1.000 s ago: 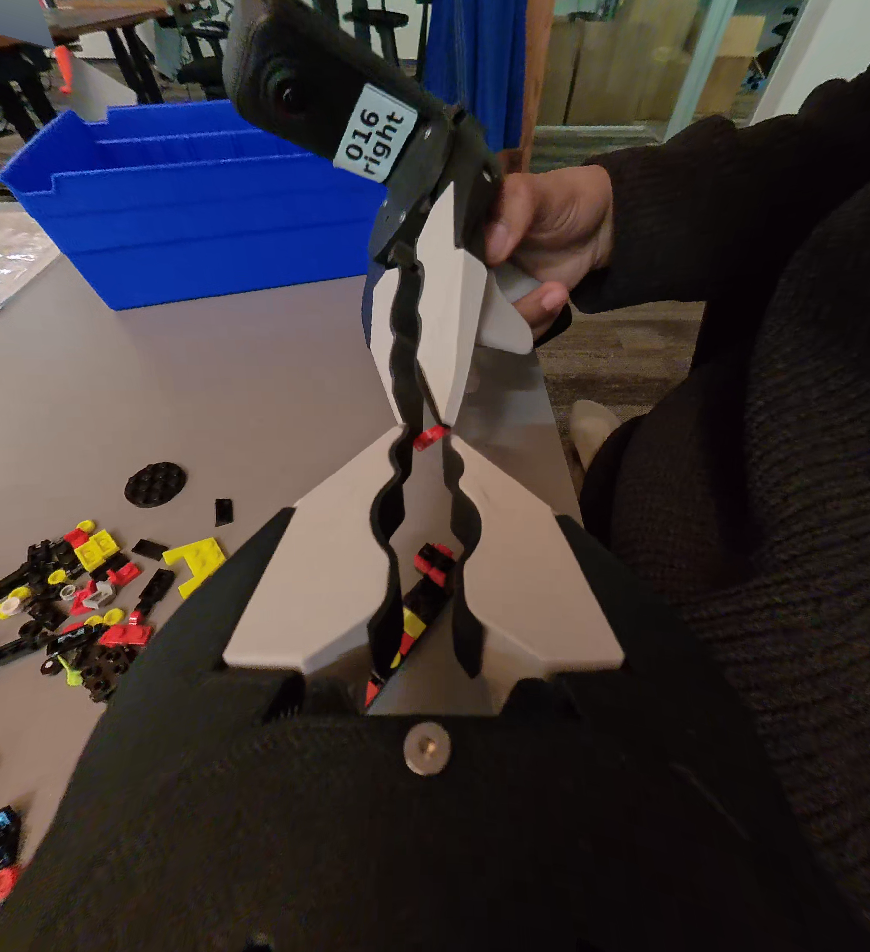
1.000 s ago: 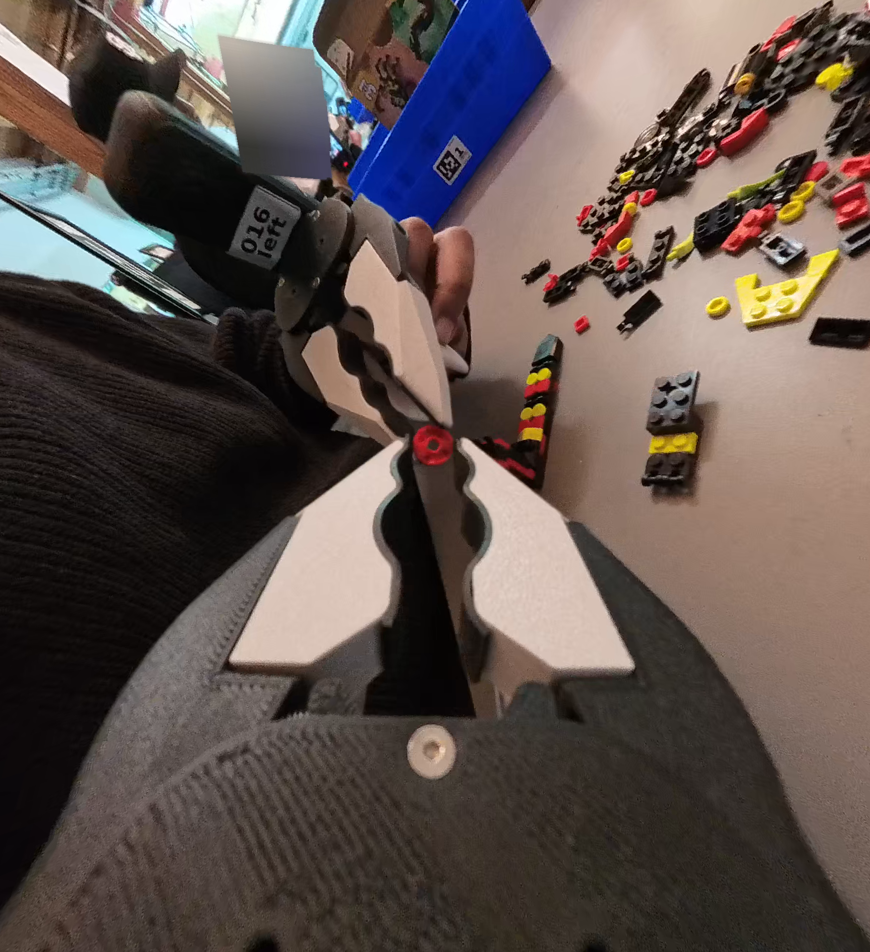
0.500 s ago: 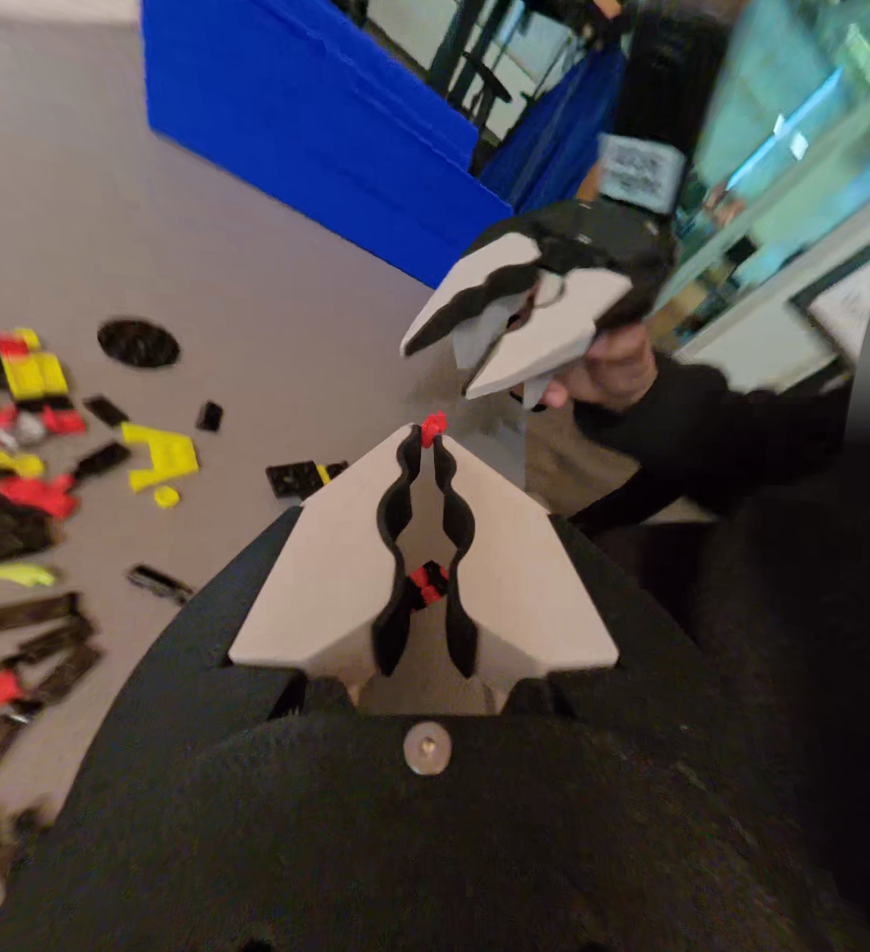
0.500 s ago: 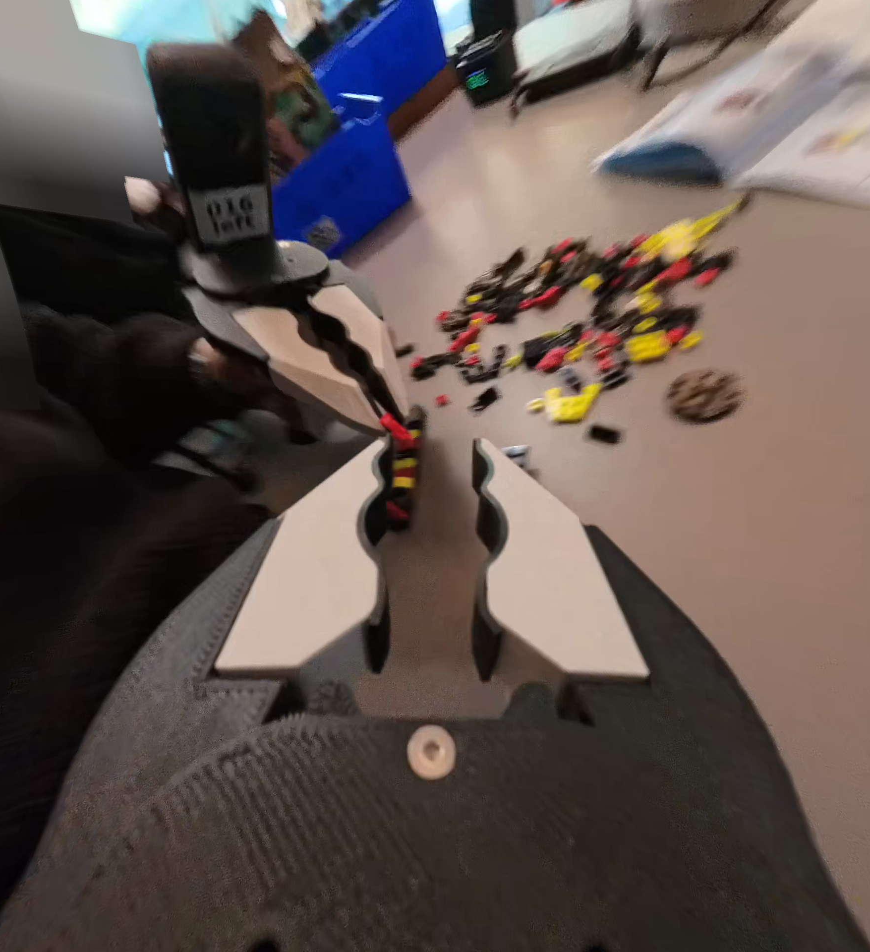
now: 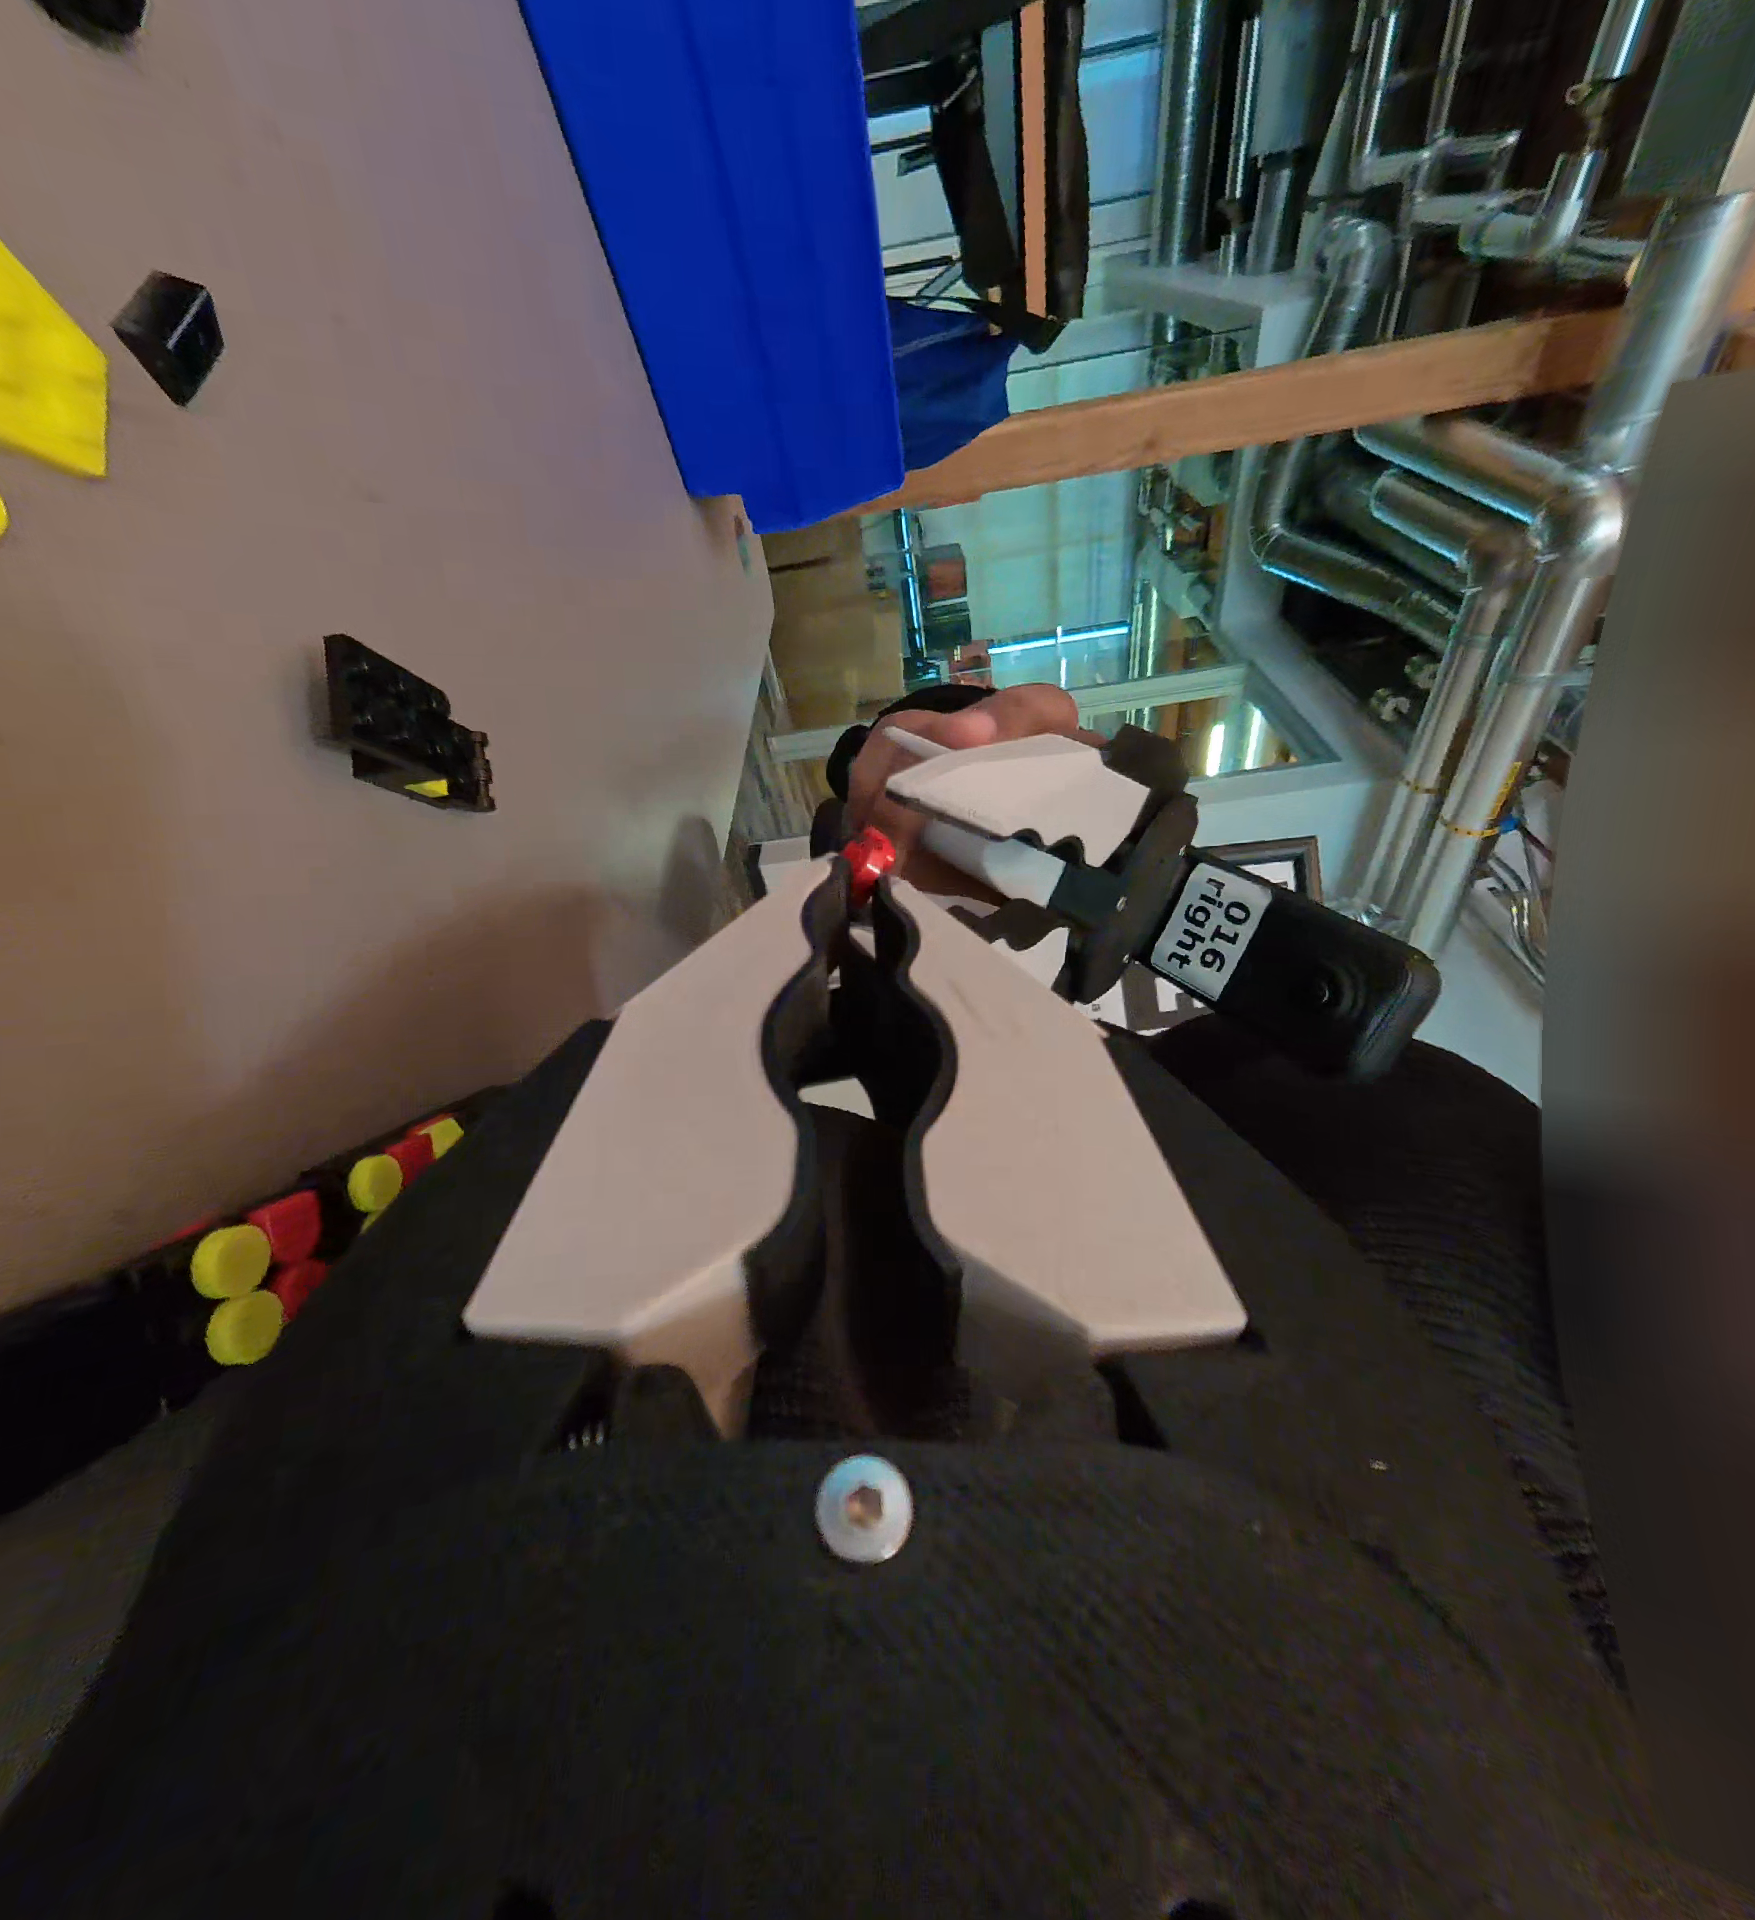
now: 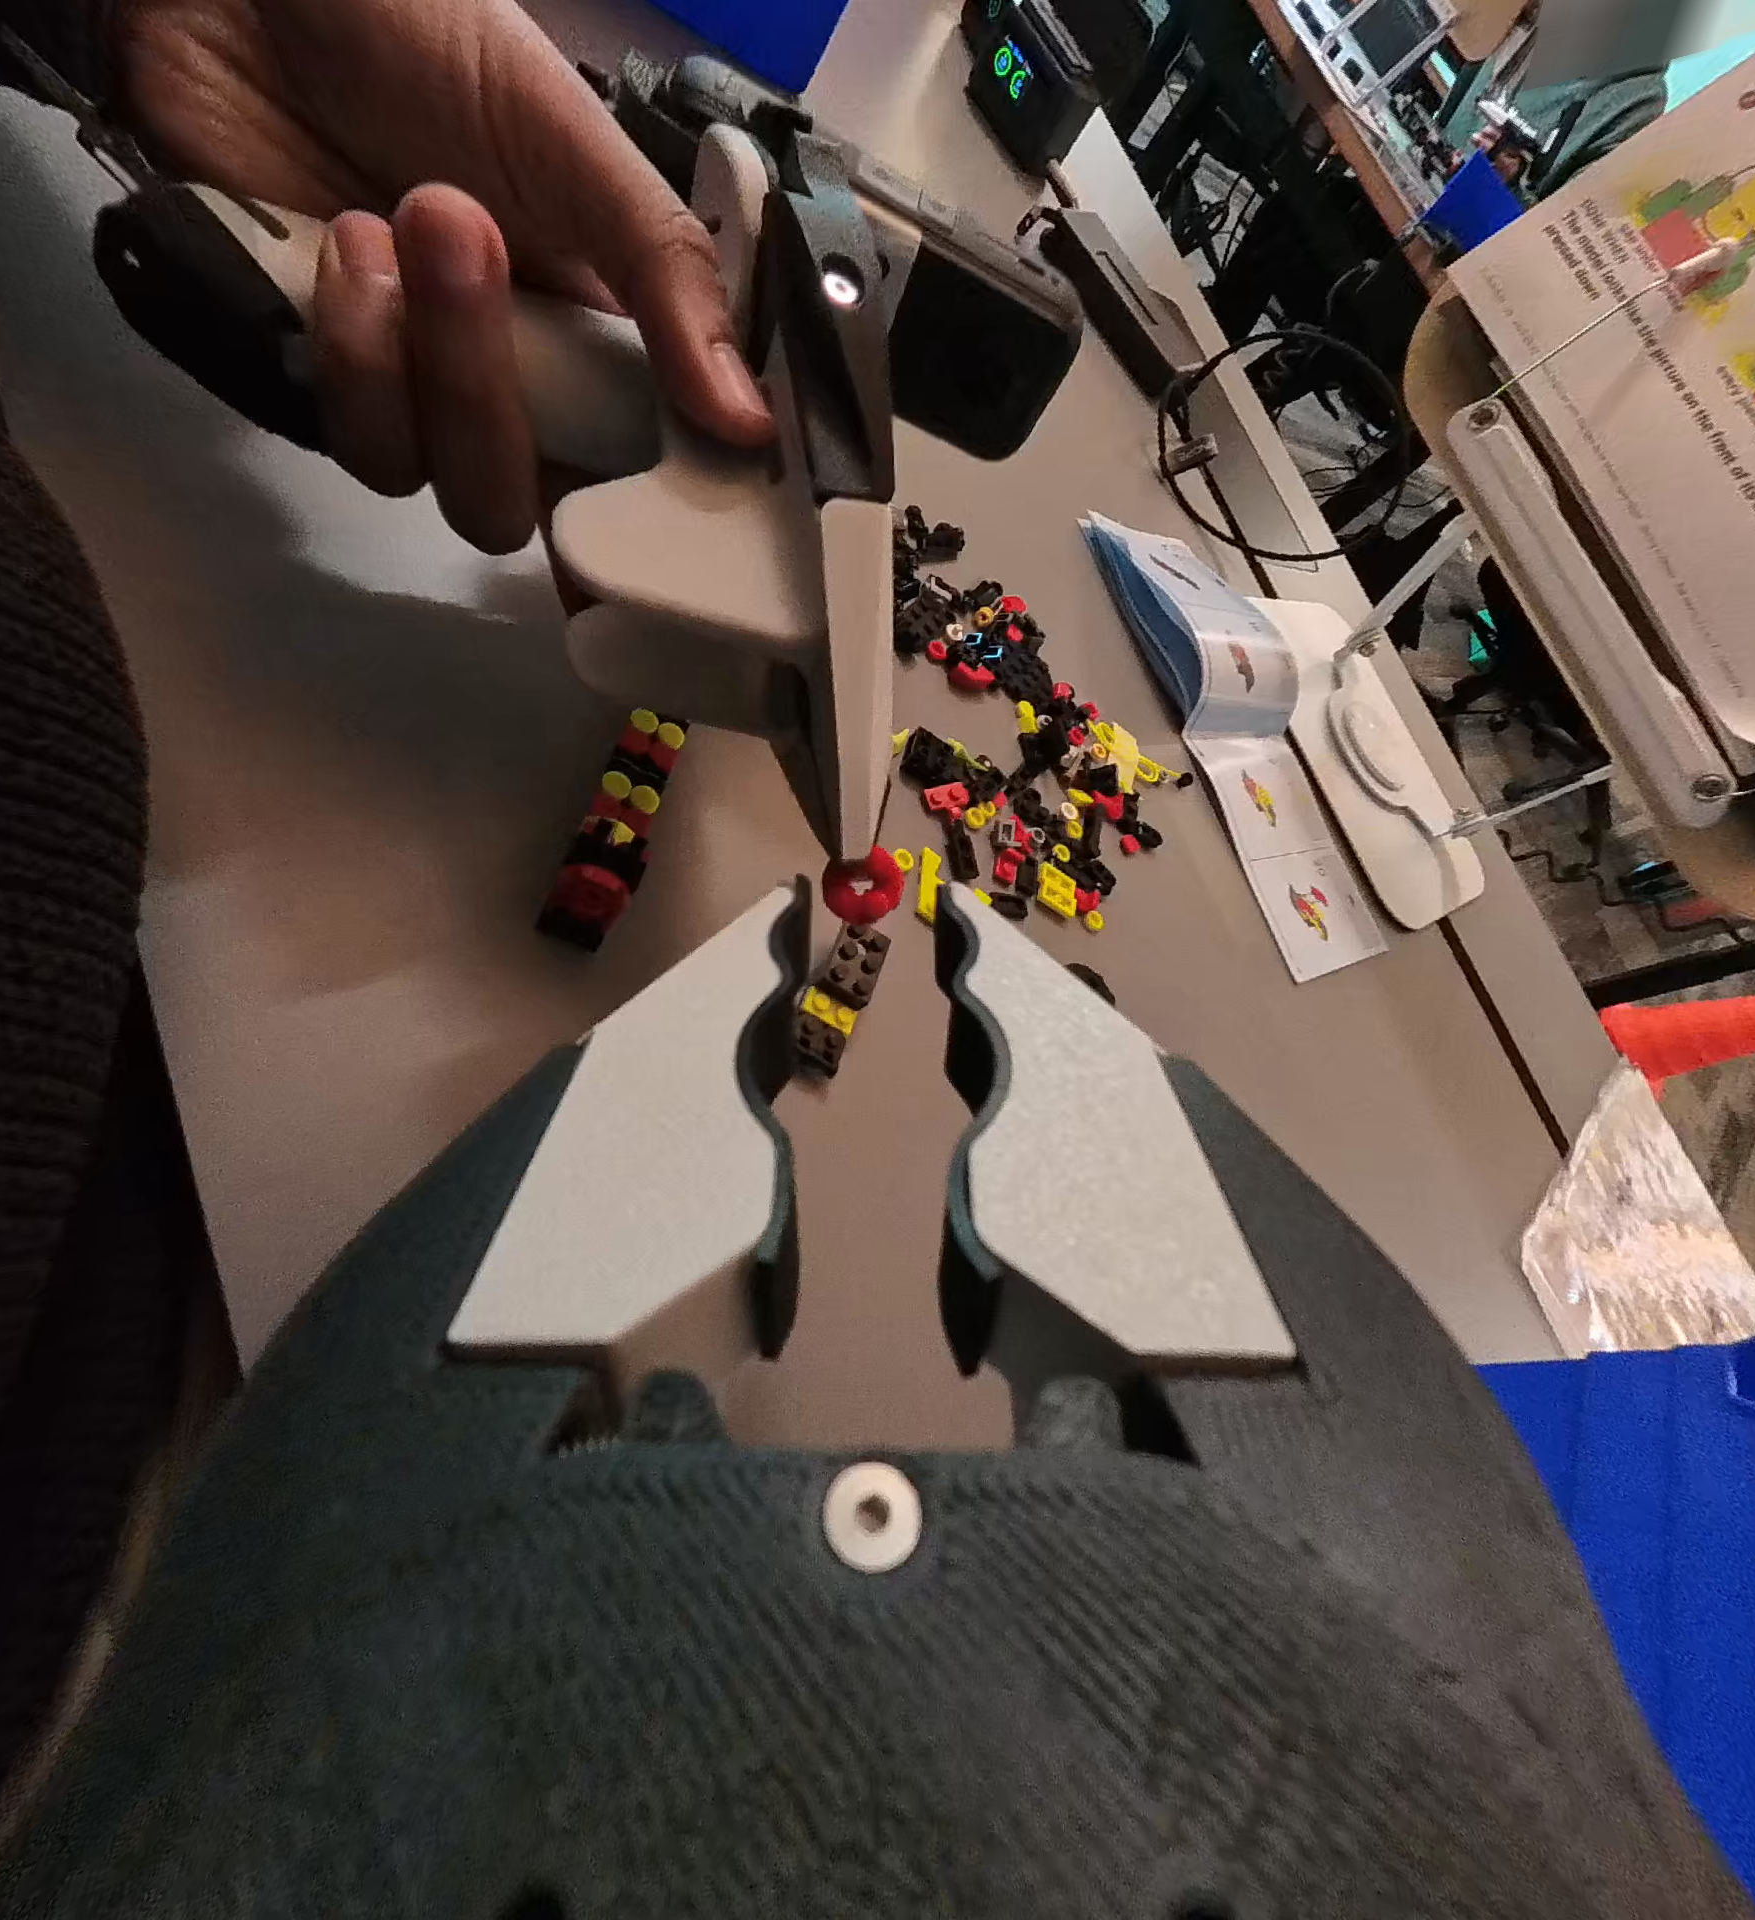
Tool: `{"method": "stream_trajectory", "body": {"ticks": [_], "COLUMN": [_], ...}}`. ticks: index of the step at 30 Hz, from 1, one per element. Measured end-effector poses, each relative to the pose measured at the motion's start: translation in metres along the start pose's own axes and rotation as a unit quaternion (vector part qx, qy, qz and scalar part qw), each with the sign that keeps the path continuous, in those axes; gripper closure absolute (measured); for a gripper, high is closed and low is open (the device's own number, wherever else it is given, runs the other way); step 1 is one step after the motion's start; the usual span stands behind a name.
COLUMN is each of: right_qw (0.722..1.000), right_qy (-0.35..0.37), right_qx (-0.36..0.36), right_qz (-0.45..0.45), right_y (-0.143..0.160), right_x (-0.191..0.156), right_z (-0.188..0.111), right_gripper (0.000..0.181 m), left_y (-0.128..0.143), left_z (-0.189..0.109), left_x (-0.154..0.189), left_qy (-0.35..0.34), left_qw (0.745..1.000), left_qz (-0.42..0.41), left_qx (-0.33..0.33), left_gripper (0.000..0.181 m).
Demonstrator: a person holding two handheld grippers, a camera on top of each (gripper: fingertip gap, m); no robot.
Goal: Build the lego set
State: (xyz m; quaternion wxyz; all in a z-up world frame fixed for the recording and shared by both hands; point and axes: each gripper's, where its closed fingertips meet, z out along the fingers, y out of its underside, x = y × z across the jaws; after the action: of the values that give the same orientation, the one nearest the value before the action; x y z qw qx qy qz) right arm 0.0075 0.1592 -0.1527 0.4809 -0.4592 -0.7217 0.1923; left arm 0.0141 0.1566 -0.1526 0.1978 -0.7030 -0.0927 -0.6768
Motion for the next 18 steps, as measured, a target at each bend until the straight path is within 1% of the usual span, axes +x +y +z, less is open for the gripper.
{"method": "stream_trajectory", "body": {"ticks": [5,8,10,12,13,15,17,18], "right_qw": [1.000,1.000,1.000,1.000,0.999,0.995,0.984,0.976], "right_qy": [-0.004,-0.005,-0.008,-0.006,-0.004,-0.002,-0.005,-0.010], "right_qx": [0.002,-0.002,0.000,0.002,0.002,-0.008,-0.030,-0.046], "right_qz": [-0.010,-0.009,0.002,0.027,0.046,0.101,0.173,0.213], "right_y": [-0.002,-0.001,-0.002,-0.001,0.002,0.011,0.028,0.038], "right_x": [-0.003,-0.004,-0.003,0.001,0.005,0.014,0.023,0.025], "right_z": [0.000,0.000,0.000,0.000,0.000,0.000,0.002,0.004], "right_gripper": [0.167,0.167,0.167,0.167,0.167,0.167,0.167,0.167], "left_y": [0.003,0.004,0.002,-0.003,-0.007,-0.016,-0.022,-0.026], "left_z": [0.002,0.002,0.002,-0.001,-0.004,-0.010,-0.017,-0.021], "left_x": [0.003,0.002,0.003,0.002,0.001,-0.007,-0.018,-0.023], "left_qy": [0.017,0.024,0.025,0.014,0.001,-0.051,-0.128,-0.172], "left_qw": [1.000,0.999,1.000,1.000,0.999,0.993,0.974,0.959], "left_qz": [-0.023,-0.031,-0.015,0.015,0.037,0.099,0.181,0.224], "left_qx": [-0.005,-0.004,0.001,0.016,0.025,0.042,0.040,0.037], "left_gripper": [0.178,0.178,0.176,0.169,0.167,0.166,0.167,0.166]}}
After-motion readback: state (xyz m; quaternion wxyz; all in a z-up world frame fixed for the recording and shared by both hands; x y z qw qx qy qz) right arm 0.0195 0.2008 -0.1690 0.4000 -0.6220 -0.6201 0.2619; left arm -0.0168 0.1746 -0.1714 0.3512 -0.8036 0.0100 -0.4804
